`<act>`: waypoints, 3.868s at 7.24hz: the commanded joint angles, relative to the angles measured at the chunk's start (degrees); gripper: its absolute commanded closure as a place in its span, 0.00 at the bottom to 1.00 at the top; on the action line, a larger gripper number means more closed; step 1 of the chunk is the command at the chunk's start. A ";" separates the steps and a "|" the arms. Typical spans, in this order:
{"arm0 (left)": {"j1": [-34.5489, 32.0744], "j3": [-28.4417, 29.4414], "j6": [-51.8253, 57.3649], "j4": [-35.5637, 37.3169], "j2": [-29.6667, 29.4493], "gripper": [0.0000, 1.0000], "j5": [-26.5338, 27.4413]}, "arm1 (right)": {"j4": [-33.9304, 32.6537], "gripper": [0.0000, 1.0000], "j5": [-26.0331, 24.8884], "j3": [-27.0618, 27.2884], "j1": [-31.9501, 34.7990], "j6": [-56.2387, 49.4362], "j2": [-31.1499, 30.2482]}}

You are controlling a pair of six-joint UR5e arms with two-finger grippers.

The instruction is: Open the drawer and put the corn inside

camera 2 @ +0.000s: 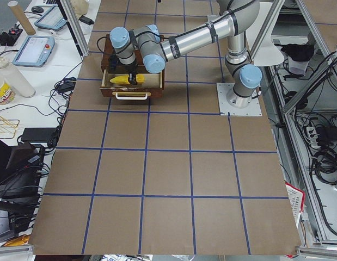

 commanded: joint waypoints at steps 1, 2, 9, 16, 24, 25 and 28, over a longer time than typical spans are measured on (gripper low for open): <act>0.02 0.73 0.35 -0.08 0.50 0.00 0.29 | -0.05 0.00 0.00 0.00 0.00 0.00 0.03; 0.02 2.47 0.44 -1.04 1.12 0.00 0.37 | 0.04 0.00 0.00 0.00 0.00 0.00 0.03; -1.30 9.96 -5.79 -16.17 9.37 0.00 4.15 | -0.05 0.00 0.09 0.00 0.00 0.00 0.03; -15.26 4.96 -17.57 -15.20 10.61 0.00 8.52 | 0.04 0.00 0.18 0.00 0.00 0.00 0.03; -16.07 3.28 -18.01 -15.12 11.84 0.00 8.02 | 0.04 0.00 0.09 0.00 0.00 0.00 0.03; -15.98 3.37 -18.10 -15.03 11.93 0.00 8.11 | 0.04 0.00 0.00 0.00 0.00 0.00 -0.06; -16.07 3.20 -18.19 -14.67 11.84 0.00 8.02 | -0.05 0.00 0.00 0.00 0.00 0.00 -0.06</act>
